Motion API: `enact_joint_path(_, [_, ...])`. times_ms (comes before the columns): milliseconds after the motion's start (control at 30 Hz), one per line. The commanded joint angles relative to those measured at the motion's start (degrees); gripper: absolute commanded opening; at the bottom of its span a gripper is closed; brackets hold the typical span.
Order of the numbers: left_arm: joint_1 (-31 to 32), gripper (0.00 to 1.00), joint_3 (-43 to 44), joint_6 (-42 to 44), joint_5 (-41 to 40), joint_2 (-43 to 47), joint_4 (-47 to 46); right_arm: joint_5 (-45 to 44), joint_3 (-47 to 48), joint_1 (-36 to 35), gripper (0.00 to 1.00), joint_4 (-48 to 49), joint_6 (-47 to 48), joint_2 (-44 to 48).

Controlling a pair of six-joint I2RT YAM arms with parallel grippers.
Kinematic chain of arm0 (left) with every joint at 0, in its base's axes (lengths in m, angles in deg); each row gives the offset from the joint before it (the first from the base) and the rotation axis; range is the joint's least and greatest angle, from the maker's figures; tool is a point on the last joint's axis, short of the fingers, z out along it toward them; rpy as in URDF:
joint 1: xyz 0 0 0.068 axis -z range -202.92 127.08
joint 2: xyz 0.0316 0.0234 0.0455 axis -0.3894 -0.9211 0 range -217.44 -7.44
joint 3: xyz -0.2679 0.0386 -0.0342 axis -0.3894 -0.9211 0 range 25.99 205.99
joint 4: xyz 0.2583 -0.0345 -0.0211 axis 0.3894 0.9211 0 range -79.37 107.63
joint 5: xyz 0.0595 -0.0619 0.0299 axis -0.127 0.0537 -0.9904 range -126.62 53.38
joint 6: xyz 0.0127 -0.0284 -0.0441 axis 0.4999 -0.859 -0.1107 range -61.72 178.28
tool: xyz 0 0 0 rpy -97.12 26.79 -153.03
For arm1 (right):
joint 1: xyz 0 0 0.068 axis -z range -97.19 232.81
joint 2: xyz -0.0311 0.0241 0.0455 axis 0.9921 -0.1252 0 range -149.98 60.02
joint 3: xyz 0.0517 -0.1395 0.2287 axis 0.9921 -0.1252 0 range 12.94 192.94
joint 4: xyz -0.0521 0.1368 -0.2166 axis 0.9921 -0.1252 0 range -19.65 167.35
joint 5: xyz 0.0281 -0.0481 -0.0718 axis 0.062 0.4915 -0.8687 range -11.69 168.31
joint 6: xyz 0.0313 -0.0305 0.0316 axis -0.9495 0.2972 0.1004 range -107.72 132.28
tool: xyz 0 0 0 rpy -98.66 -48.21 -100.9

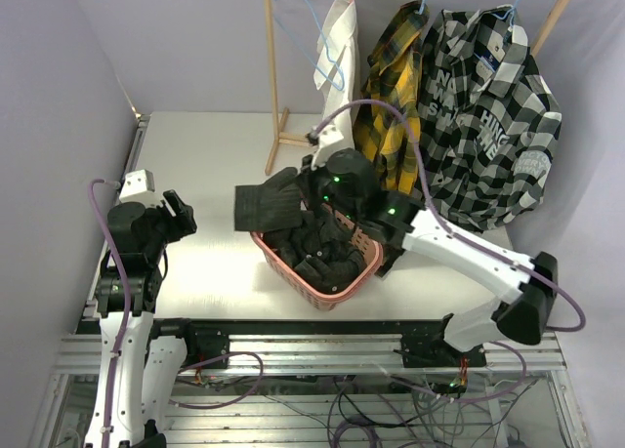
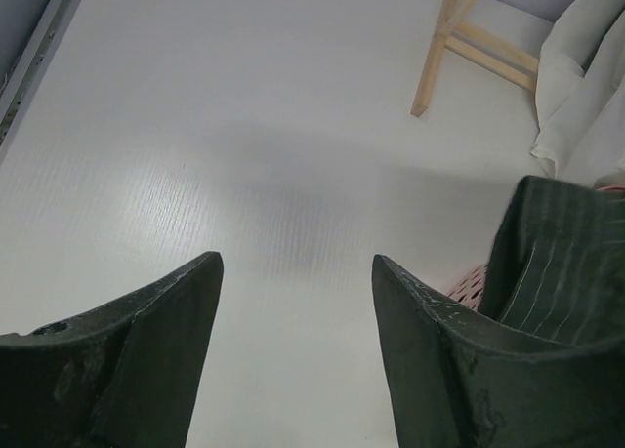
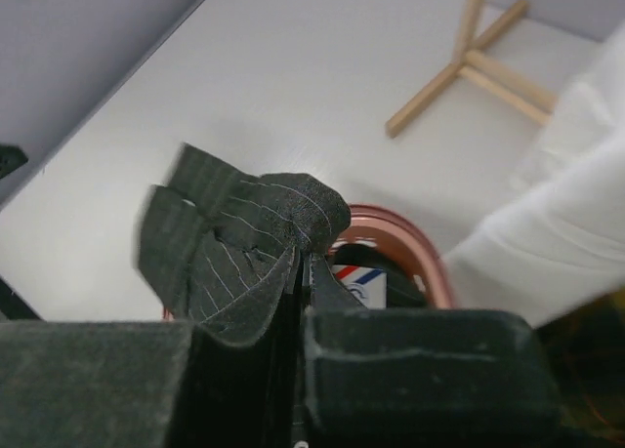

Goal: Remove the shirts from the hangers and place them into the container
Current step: Place the shirt in the bin.

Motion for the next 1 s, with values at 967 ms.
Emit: enact_joint_path(967, [0.4, 0.72, -0.6, 0.0, 2.3, -2.5, -1.9, 6.5, -9.9, 1.9, 0.31, -9.8, 1.2, 18.3])
